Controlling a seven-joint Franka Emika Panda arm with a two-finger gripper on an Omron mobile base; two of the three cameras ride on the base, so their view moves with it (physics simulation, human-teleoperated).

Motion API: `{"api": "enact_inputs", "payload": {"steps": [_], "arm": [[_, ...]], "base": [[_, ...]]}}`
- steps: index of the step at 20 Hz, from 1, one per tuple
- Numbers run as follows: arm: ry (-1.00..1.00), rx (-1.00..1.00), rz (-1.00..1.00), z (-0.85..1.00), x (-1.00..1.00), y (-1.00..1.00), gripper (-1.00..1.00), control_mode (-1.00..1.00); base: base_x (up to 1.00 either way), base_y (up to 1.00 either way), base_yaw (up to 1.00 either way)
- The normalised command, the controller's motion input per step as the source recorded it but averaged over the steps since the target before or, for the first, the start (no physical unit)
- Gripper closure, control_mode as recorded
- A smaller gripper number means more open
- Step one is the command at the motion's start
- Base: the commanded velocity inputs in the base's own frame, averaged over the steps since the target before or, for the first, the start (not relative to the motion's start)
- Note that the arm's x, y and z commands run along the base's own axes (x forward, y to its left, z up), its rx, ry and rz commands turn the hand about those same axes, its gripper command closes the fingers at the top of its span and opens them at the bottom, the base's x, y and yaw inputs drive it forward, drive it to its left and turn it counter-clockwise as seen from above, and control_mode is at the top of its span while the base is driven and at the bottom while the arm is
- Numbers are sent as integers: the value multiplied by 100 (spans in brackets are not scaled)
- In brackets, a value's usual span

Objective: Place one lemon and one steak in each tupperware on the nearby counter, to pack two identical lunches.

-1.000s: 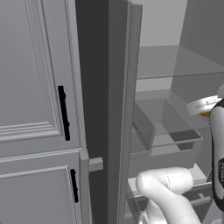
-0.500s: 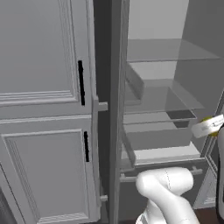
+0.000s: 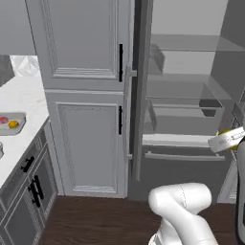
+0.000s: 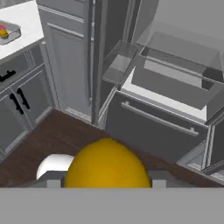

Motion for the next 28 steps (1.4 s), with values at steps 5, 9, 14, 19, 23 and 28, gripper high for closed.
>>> {"api": "enact_inputs", "payload": {"steps": [5,9,14,19,23,28], "arm": [[0,0,0,0,0,0,100,100],[0,0,0,0,0,0,100,100],[0,0,0,0,0,0,100,100],[0,0,0,0,0,0,100,100],[0,0,0,0,0,0,100,100],[0,0,0,0,0,0,100,100]], "base": [[-100,37,50],[-26,75,50],[18,56,45],[51,12,49],[70,-1,53],[80,-8,35]]}}
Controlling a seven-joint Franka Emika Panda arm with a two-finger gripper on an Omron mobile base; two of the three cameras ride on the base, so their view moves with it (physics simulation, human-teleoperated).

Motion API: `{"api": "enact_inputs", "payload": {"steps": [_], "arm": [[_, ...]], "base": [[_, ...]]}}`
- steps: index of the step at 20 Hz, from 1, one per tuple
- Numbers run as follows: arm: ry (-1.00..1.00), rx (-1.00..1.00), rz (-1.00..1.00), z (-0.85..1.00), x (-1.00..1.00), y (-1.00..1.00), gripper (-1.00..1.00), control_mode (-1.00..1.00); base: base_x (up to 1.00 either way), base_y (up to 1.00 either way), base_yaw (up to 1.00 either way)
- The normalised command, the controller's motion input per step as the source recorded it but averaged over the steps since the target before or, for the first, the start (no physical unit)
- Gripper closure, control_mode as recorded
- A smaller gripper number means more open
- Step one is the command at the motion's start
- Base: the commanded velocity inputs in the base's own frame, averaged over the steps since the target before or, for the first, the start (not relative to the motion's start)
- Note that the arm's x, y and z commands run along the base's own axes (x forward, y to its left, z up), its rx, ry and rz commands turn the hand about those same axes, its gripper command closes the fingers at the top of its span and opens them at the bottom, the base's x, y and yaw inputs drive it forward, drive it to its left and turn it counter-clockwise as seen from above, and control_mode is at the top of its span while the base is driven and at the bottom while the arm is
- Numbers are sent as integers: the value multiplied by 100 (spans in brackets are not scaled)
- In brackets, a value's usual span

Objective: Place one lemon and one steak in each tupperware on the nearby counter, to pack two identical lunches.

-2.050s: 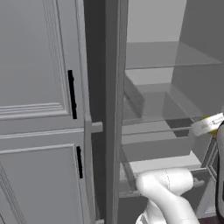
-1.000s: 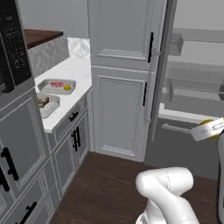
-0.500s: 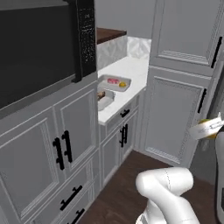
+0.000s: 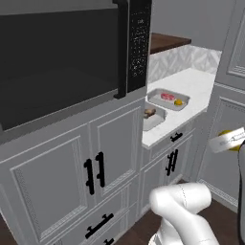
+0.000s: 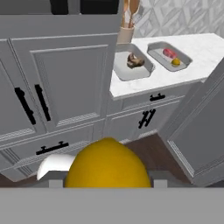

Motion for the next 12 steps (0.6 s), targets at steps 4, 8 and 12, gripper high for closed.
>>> {"api": "enact_inputs", "payload": {"steps": [4,8,12], "arm": [[0,0,0,0,0,0,100,100],[0,0,0,0,0,0,100,100],[0,0,0,0,0,0,100,100]], "base": [[51,-30,21],[56,-44,22],[77,-11,15]]}}
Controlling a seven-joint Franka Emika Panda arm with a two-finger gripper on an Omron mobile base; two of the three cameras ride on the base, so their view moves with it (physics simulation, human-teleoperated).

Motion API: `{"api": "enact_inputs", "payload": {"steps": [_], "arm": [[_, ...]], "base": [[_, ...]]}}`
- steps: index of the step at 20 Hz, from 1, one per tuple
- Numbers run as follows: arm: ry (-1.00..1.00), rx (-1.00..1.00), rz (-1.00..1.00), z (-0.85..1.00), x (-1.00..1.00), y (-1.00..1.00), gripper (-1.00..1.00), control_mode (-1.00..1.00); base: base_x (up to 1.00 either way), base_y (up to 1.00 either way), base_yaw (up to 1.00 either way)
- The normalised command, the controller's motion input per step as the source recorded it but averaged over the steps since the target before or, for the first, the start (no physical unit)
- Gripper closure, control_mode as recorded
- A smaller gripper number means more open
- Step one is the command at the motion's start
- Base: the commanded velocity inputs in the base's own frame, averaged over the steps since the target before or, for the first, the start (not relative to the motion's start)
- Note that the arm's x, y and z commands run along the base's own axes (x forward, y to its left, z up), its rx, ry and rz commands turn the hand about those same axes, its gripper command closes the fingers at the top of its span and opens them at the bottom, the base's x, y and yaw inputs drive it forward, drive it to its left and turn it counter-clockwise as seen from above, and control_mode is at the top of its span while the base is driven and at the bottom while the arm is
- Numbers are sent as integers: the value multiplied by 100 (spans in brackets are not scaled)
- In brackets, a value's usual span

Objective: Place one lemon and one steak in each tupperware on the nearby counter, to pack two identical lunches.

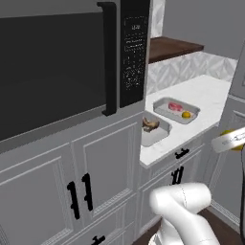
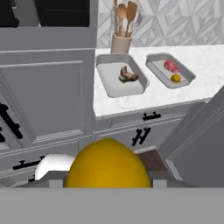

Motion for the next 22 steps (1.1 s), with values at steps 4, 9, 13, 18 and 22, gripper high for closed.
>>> {"api": "enact_inputs", "payload": {"steps": [4,9,13,18,22], "arm": [[0,0,0,0,0,0,100,100],[0,0,0,0,0,0,100,100],[0,0,0,0,0,0,100,100],[0,0,0,0,0,0,100,100],[0,0,0,0,0,0,100,100]], "base": [[95,-1,10],[79,-22,18],[64,-15,34],[45,-42,39],[16,-40,27]]}}
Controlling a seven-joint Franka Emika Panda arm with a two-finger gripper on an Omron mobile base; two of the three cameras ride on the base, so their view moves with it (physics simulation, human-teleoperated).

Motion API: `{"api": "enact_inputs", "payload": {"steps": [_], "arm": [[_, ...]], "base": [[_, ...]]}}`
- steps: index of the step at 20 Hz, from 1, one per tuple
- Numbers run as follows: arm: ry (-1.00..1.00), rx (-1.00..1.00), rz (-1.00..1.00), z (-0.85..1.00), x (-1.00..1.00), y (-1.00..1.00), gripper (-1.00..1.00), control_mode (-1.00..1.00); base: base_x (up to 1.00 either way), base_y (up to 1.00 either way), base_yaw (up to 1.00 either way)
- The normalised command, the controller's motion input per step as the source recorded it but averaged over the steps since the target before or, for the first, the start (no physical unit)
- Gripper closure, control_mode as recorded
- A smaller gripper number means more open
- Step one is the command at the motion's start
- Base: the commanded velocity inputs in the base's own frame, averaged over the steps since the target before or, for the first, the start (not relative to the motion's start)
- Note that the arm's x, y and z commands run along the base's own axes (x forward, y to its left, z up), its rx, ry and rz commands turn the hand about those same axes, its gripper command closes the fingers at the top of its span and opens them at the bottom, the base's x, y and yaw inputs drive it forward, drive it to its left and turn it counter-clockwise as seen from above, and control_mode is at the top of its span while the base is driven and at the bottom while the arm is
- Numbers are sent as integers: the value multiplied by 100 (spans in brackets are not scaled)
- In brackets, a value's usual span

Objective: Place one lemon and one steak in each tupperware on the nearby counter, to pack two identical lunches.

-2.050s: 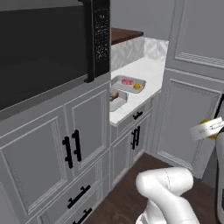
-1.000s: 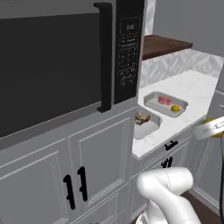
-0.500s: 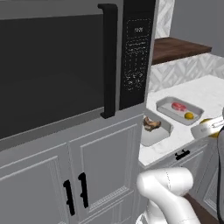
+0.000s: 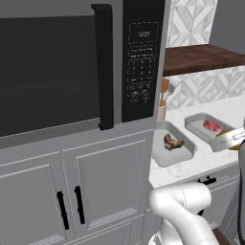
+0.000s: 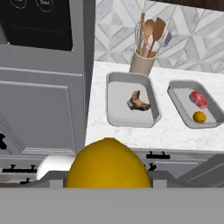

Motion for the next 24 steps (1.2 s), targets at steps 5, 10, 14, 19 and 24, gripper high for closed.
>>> {"api": "enact_inputs", "payload": {"steps": [5,10,14,19,24], "arm": [[21,-1,3,-22,63,-6,100,-100],[11,0,9,-48,100,-27,100,-100],[4,0,23,-62,78,-49,100,-100],[9,0,19,-74,100,-6,100,-100],[3,0,26,-49,82,-9,100,-100]], "base": [[0,0,0],[0,0,0],[0,0,0],[0,0,0],[0,0,0]]}}
